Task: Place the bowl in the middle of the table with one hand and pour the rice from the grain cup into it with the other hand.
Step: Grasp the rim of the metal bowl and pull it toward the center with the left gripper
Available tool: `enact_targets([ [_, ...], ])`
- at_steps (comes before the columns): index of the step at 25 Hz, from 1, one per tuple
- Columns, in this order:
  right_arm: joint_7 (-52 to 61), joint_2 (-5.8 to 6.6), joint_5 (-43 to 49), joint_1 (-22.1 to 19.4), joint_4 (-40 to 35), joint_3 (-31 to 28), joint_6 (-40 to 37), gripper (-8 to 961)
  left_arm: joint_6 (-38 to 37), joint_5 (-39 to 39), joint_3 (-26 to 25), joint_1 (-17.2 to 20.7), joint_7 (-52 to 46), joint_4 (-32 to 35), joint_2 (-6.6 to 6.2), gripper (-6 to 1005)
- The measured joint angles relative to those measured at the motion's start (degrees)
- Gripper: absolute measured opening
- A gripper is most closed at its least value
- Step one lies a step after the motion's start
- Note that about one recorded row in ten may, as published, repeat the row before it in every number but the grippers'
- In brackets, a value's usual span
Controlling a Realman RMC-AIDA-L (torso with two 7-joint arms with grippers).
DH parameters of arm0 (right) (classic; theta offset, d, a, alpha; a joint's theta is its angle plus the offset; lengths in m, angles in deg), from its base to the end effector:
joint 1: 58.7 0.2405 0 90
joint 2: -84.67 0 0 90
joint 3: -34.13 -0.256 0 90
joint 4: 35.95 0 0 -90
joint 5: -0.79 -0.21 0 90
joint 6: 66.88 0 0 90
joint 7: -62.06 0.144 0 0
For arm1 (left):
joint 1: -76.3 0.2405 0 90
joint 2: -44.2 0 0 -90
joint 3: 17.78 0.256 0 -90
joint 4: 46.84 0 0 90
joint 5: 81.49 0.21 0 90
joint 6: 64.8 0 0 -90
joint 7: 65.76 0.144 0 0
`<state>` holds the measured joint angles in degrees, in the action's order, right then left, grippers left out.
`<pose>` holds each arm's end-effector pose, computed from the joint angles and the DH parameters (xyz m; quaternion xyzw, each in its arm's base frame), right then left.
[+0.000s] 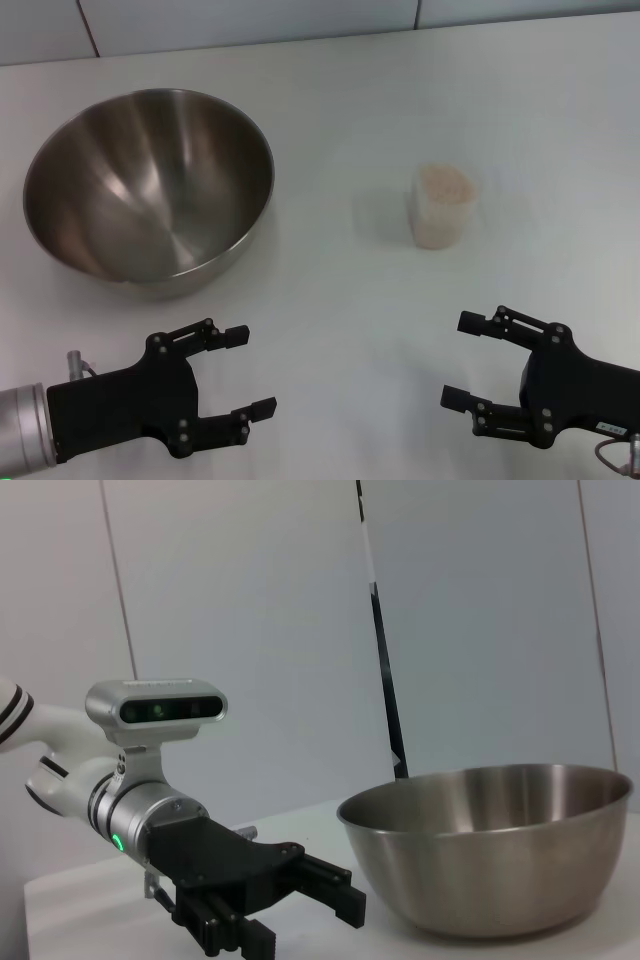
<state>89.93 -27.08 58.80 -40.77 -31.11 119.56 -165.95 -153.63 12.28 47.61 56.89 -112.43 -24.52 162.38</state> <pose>0.3349 0.1806 -0.0332 -0.9073 0.1546 0.3428 0.1884 -0.2931 0.2362 -0.0638 -0.9548 -0.0910 -0.2697 0.0860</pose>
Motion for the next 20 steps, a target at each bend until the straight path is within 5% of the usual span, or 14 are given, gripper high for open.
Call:
enact_targets([
  [10,0.0,-0.13,0.0,0.1,0.0,0.0,0.4,806,-0.8,-0.2,-0.8,0.0,-3.7,0.8,0.01,808],
  [18,0.0,-0.32,0.0,0.3,0.0,0.0,1.4,798,-4.7,-7.8,-11.8,0.5,-17.5,11.3,0.29,805],
  [20,0.1,-0.38,0.0,0.3,0.0,0.0,1.7,796,2.7,-7.3,-14.8,1.1,-33.3,22.9,0.2,804],
])
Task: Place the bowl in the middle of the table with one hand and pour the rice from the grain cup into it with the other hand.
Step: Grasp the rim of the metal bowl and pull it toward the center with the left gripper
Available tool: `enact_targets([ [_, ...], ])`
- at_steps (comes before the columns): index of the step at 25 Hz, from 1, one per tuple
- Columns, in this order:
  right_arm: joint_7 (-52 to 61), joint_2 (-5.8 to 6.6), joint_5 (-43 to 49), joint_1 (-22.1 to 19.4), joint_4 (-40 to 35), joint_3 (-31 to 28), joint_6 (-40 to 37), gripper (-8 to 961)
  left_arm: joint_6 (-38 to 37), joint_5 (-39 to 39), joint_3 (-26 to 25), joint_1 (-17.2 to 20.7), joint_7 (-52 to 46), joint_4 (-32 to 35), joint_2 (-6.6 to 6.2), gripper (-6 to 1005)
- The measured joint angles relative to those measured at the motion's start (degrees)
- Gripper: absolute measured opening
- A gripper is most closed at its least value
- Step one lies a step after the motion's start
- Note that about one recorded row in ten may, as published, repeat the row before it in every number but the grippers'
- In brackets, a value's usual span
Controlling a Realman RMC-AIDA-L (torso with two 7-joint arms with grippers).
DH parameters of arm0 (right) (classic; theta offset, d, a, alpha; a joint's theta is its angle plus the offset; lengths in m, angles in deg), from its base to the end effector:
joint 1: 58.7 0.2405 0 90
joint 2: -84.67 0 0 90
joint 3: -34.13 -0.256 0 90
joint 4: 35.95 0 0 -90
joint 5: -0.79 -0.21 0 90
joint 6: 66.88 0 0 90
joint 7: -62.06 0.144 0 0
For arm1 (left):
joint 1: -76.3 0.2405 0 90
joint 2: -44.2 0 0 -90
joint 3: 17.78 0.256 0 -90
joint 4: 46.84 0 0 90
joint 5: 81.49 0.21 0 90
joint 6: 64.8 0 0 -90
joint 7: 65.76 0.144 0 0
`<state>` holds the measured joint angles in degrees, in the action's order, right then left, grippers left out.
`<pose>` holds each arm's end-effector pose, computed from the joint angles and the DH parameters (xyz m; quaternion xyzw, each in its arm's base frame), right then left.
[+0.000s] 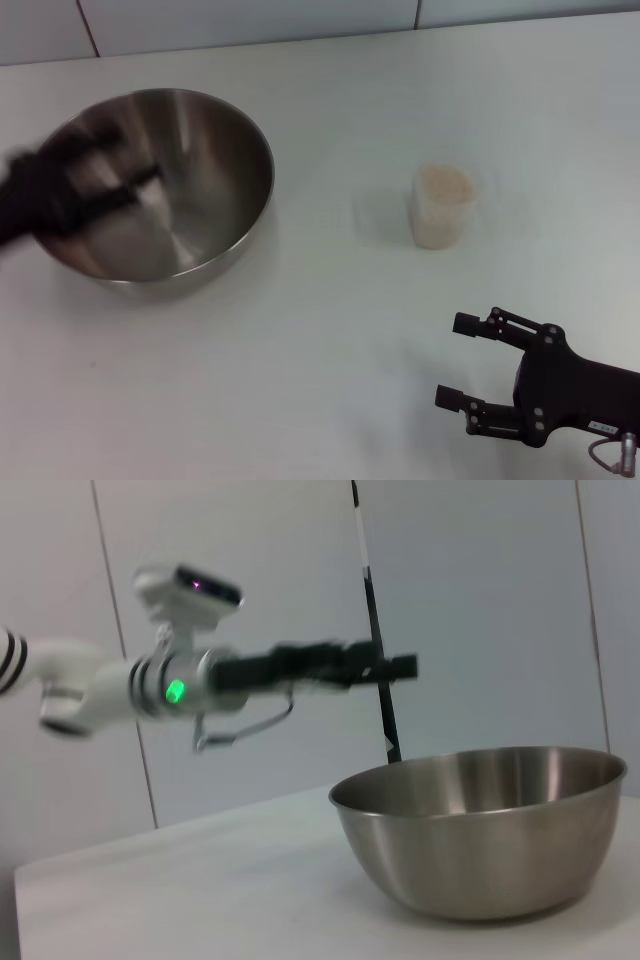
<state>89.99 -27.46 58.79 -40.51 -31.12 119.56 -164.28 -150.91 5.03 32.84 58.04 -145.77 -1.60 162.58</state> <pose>0.3358 0.1827 -0.0377 -0.9097 0.1586 0.3333 0.1903 -0.2666 0.3158 0.0412 -0.8746 -0.2226 -0.3654 0.2283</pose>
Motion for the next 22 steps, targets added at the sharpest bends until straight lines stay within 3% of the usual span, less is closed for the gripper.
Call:
enact_targets([
  [1,0.0,0.0,0.0,0.0,0.0,0.0,0.0,795,0.0,0.0,0.0,0.0,0.0,0.0,0.0,803],
  [5,0.7,-0.02,0.0,0.2,-0.1,0.0,-0.1,791,17.0,8.9,5.2,3.2,-20.7,20.3,0.16,801],
  [6,0.7,-0.02,0.0,0.2,-0.1,0.0,-0.1,790,17.0,8.9,5.2,3.2,-20.7,20.3,0.16,800],
  [9,0.9,-0.02,0.0,0.3,-0.1,0.0,-0.4,787,22.6,25.2,9.1,1.4,-38.8,28.2,-0.41,797],
  [10,1.0,-0.02,0.0,0.5,-0.1,0.0,-0.4,786,22.0,33.0,9.0,-1.0,-45.0,28.6,-0.31,797],
  [14,1.2,-0.01,0.0,0.7,-0.1,0.0,-0.4,782,20.2,41.5,8.9,-4.4,-49.0,26.8,-0.07,797],
  [22,1.3,-0.01,0.0,0.8,-0.2,0.0,-0.4,774,20.8,43.1,8.2,-6.8,-49.0,20.4,-0.32,798],
])
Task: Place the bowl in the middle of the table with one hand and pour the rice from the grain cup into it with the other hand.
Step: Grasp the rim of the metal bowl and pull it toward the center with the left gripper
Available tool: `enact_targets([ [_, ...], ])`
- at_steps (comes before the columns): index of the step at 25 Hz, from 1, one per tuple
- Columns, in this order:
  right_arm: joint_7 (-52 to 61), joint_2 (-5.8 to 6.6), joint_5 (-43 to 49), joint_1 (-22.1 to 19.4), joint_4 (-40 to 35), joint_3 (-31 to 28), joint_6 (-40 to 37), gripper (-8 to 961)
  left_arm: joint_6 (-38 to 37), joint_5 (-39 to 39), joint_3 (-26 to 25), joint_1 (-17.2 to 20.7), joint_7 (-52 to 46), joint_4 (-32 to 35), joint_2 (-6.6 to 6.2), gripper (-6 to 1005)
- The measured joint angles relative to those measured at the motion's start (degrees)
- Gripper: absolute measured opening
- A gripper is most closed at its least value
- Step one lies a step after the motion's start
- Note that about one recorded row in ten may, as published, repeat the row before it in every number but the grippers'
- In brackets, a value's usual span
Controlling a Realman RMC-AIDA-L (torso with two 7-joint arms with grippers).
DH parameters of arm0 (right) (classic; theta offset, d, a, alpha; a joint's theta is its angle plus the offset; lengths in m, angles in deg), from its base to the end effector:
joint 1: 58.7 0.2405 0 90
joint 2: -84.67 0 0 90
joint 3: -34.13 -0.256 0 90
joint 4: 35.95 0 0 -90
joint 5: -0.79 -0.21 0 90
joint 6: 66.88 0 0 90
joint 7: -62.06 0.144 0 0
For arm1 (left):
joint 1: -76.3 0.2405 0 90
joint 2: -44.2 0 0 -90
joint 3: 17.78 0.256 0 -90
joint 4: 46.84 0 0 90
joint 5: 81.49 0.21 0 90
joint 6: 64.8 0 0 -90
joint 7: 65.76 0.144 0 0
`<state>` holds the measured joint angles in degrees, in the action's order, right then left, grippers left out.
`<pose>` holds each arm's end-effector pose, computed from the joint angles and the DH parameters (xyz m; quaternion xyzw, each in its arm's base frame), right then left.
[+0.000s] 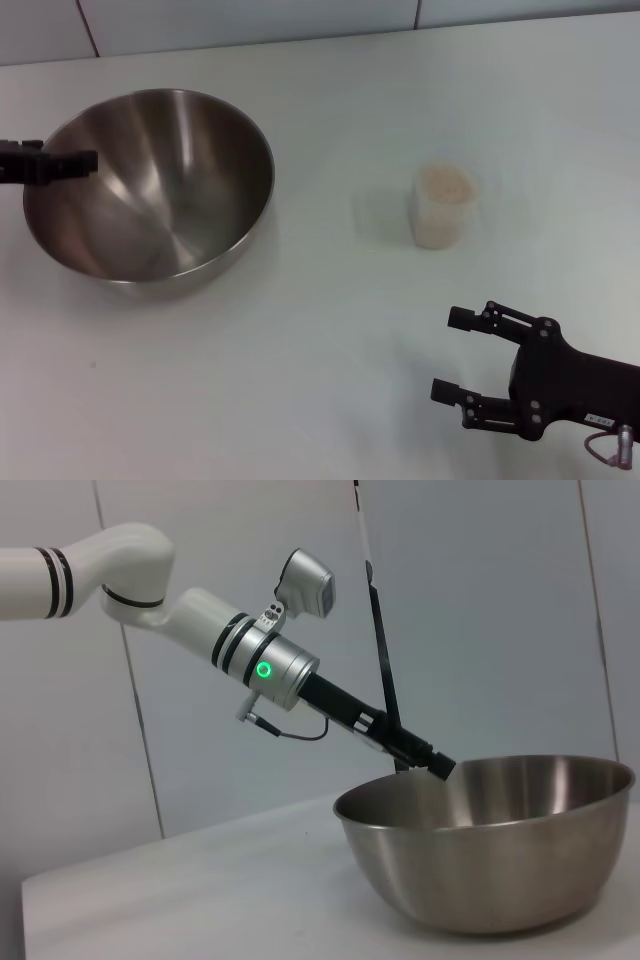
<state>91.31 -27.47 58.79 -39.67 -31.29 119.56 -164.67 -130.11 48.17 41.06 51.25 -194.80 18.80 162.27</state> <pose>0.3319 0.1878 -0.0371 -0.9084 0.1599 0.3402 0.1829 -0.2657 0.3816 0.0524 -0.8551 -0.4067 -0.0721 0.3133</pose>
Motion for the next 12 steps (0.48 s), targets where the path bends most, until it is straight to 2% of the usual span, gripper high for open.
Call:
enact_targets([
  [12,0.1,0.0,0.5,0.5,0.0,0.1,0.3,763,0.6,2.8,0.0,-0.7,-0.1,-3.2,0.19,780],
])
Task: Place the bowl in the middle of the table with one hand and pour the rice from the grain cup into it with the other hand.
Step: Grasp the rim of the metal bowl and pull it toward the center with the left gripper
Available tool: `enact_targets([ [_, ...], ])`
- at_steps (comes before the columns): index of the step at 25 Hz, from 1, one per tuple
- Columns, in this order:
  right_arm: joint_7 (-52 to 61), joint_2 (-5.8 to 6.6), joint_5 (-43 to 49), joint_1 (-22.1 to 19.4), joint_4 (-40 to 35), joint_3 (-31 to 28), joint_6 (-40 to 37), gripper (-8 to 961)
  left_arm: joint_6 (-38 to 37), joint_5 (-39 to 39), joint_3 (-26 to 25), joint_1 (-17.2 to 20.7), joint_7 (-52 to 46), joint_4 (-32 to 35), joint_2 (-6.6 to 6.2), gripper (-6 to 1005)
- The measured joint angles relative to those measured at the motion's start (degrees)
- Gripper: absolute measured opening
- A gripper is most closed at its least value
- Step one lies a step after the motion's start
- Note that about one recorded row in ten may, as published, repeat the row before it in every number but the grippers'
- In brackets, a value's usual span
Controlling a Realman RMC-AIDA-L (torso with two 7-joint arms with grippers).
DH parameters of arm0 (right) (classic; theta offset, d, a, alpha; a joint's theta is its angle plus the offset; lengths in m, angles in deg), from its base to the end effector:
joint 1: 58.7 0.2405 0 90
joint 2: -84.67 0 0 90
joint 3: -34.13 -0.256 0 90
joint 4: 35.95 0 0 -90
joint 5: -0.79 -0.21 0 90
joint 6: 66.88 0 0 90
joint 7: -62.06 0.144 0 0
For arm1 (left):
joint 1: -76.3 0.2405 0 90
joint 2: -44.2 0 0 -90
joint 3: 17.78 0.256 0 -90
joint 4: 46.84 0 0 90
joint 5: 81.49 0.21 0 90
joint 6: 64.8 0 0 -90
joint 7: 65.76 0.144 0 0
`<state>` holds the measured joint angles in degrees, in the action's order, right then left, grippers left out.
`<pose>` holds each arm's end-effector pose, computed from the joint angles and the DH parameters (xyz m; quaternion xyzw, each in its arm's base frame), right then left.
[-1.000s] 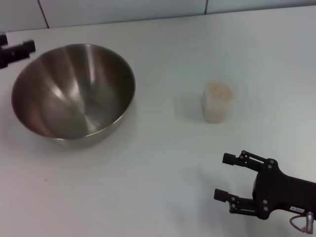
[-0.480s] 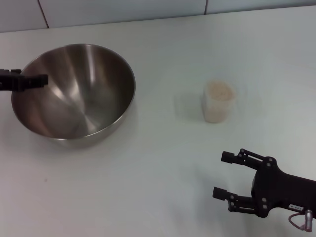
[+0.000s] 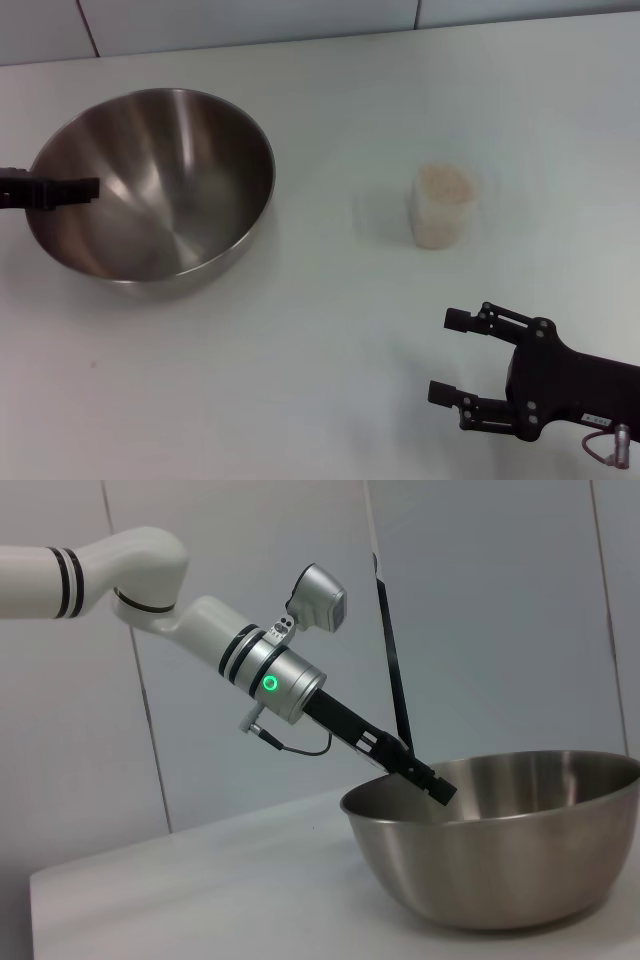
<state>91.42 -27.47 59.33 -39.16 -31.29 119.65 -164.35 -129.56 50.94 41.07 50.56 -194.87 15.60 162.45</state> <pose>0.3309 0.1897 -0.0383 -0.9112 0.1571 0.3372 0.1770 -0.2777 0.3791 0.0417 -0.8530 -0.4206 -0.0464 0.3054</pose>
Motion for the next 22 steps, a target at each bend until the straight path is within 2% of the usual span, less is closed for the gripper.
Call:
enact_targets([
  [5,0.0,0.0,0.0,0.0,0.0,0.0,0.0,758,0.0,0.0,0.0,-0.1,0.5,-0.1,0.03,772],
  [13,0.1,0.0,0.1,0.0,0.1,0.0,0.1,750,0.1,0.1,0.0,-1.3,0.6,-0.5,-0.03,355],
  [18,0.1,0.0,0.1,0.0,0.4,0.0,0.1,745,-0.1,0.2,0.0,-2.1,0.7,-1.0,-0.13,155],
  [22,0.1,0.0,0.1,0.0,0.4,0.0,0.2,741,-0.9,0.2,-0.1,-3.0,0.8,-1.8,-0.29,103],
])
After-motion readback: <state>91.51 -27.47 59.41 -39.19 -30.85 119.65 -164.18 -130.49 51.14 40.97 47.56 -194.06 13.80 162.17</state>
